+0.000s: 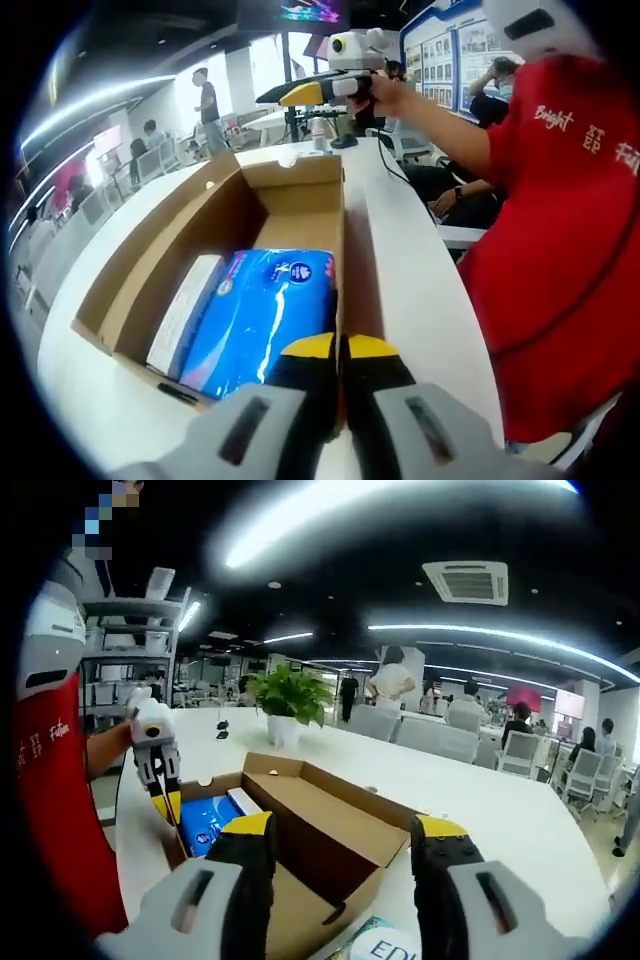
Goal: Operate the shoe box by opening the lid, removing the specified soft item, and placing it in the target area until the item is outside and the box remains undamaged.
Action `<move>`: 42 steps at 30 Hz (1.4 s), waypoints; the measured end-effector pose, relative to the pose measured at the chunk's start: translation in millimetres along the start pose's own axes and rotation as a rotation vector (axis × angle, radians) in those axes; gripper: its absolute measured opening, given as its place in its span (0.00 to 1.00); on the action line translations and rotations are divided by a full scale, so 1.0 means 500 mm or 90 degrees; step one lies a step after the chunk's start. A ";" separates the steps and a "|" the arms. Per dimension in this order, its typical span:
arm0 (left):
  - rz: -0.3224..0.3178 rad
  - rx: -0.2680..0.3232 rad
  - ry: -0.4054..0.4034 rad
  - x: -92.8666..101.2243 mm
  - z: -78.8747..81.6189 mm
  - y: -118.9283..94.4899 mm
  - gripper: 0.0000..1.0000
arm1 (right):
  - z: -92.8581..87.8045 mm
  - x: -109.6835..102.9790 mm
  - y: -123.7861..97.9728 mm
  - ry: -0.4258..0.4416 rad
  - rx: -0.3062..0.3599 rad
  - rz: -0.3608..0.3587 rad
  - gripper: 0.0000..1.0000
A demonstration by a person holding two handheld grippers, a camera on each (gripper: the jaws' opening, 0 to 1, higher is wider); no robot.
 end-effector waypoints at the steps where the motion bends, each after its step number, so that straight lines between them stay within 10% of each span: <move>1: 0.000 0.000 0.000 0.000 0.000 0.000 0.02 | -0.001 -0.007 0.002 -0.002 0.002 0.008 0.55; 42: 0.006 0.014 0.003 -0.003 0.001 -0.001 0.02 | 0.013 -0.096 0.091 -0.115 -0.031 0.140 0.55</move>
Point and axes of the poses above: the point that each gripper's makers call its tool centre point, and the gripper's own axes: y roughly forward along the fingers, x roughly to its right, z roughly out of its top, the point moved 1 cm from there along -y, roughly backward along the fingers, and after that the axes turned 12 degrees about -z, right-handed, at the moved point
